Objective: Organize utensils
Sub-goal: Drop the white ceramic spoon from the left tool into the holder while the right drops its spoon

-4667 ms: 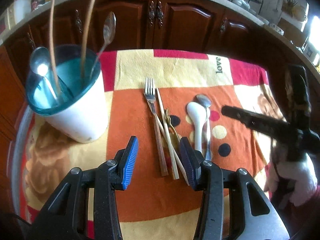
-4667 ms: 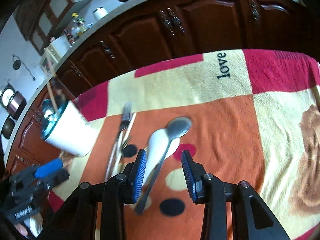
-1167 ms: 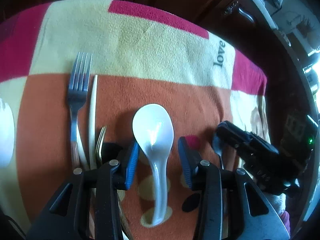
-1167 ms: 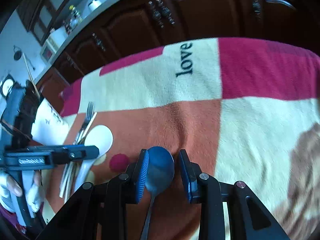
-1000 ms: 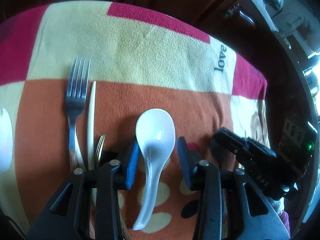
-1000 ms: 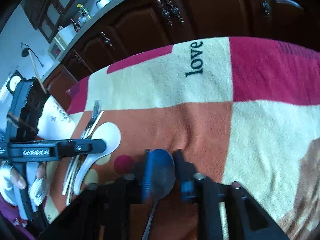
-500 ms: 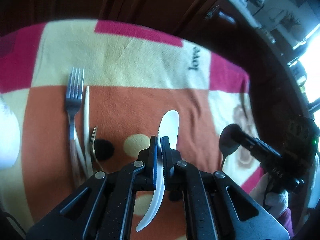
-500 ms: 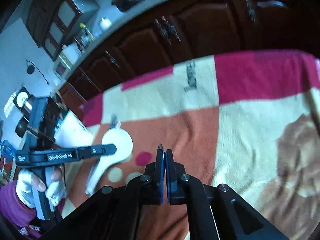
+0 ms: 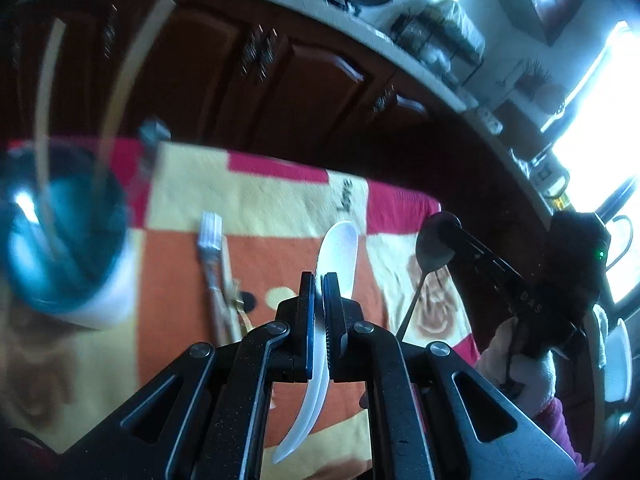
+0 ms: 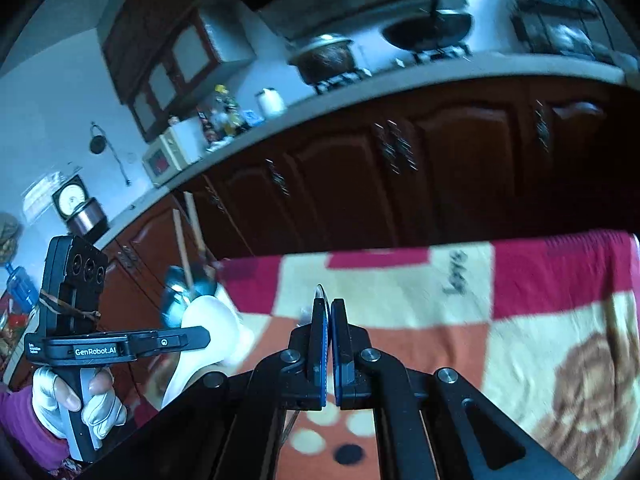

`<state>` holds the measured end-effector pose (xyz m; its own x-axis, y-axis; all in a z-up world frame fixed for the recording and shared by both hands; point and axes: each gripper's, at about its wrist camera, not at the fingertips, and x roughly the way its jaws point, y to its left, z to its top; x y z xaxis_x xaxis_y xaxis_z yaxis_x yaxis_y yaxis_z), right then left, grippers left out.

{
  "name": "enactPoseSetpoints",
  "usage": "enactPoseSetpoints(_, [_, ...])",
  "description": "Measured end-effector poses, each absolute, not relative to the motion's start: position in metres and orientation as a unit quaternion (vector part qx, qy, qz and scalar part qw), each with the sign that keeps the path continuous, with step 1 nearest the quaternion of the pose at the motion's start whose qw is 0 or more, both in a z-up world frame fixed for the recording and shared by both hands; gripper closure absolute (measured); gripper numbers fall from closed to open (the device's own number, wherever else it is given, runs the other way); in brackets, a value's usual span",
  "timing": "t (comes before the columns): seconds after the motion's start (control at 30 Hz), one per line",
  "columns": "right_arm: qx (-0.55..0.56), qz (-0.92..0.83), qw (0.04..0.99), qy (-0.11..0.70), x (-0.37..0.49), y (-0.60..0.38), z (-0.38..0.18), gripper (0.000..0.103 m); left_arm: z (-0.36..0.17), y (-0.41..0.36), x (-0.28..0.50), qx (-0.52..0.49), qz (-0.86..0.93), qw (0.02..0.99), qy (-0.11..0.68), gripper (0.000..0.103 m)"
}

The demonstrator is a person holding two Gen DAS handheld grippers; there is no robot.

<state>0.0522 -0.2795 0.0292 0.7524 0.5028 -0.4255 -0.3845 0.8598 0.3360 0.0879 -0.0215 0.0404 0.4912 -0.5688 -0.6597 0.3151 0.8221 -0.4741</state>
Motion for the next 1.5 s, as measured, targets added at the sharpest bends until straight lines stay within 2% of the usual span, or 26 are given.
enactPoseSetpoints(0.17, [0.097, 0.277, 0.926, 0.236, 0.058, -0.226, 0.06, 0.101, 0.068, 0.03, 0.087, -0.148, -0.229, 0.873, 0.404, 0.1])
enactPoseSetpoints(0.47, [0.076, 0.316, 0.92, 0.219, 0.084, -0.138, 0.084, 0.101, 0.077, 0.098, 0.104, -0.143, -0.162, 0.898, 0.383, 0.1])
enactPoseSetpoints(0.77, [0.052, 0.287, 0.941, 0.171, 0.09, -0.089, 0.095, 0.101, 0.063, 0.146, 0.124, -0.221, -0.144, 0.906, 0.332, 0.1])
enactPoseSetpoints(1.2, [-0.019, 0.214, 0.969, 0.12, 0.105, -0.051, 0.07, 0.101, 0.035, 0.144, 0.151, -0.251, -0.139, 0.919, 0.27, 0.1])
enactPoseSetpoints(1.5, [-0.03, 0.221, 0.965, 0.14, 0.103, -0.047, 0.041, 0.101, 0.006, 0.149, 0.147, -0.254, -0.128, 0.919, 0.272, 0.1])
